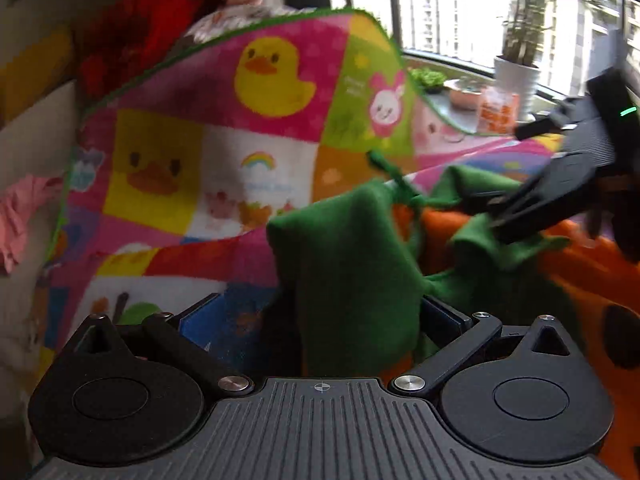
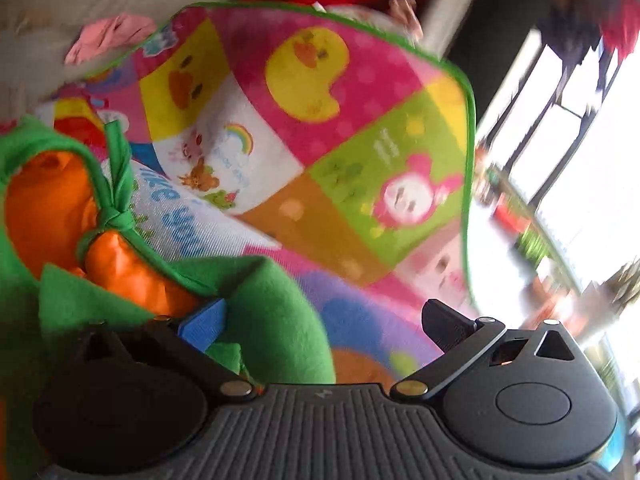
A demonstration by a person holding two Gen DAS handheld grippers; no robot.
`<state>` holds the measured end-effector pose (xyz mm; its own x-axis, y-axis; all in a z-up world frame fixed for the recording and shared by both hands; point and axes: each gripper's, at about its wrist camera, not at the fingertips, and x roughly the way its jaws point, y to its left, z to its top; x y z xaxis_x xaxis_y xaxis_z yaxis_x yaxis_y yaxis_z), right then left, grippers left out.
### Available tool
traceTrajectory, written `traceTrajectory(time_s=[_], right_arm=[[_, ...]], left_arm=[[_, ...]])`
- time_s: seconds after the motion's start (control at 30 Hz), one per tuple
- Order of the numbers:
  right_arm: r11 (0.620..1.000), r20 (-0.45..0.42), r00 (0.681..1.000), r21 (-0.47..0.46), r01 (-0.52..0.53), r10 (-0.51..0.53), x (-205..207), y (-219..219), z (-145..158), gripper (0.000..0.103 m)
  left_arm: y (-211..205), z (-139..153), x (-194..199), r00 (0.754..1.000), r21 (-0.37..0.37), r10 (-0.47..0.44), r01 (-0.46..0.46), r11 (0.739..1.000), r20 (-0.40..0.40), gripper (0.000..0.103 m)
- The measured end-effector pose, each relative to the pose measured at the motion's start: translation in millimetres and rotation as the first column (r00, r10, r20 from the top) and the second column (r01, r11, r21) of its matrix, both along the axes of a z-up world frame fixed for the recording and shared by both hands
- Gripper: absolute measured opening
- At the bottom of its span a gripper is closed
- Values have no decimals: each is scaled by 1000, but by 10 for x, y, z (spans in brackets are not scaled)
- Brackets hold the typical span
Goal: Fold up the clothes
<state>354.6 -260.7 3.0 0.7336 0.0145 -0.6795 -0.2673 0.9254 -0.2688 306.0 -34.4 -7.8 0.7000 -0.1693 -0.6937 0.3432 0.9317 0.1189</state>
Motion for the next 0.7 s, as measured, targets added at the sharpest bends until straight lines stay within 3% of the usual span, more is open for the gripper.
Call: traceTrajectory(time_s=[0.1,0.23,0.37,0.47,0.57,0.7], right_arm=[[998,-88,996,65,-11,16,-112,-215,99,103],[991,-21,991,-24,-130,130,-546,-315,341,103],[990,86,989,62,-125,119,-618,-292,588,103],[990,136,985,73,-118,107,-453,-75,515,103],[982,50,985,83,-170,166,-322,163,308,103],[949,-41,952,-80,-307,304,-611,330,3,103]], left_arm=[[170,-148,197,995,-35,89,-91,995,-50,103],[290,-227,293,989,-38,142,-144,989,-43,103],[417,-101,347,991,-125,121,-128,984,-62,103],[363,-9,251,994,-164,85,-95,982,-68,103],[311,44,159,995,-139,74,-83,987,-73,103],[402,114,45,993,-106,107,-112,988,-46,103]])
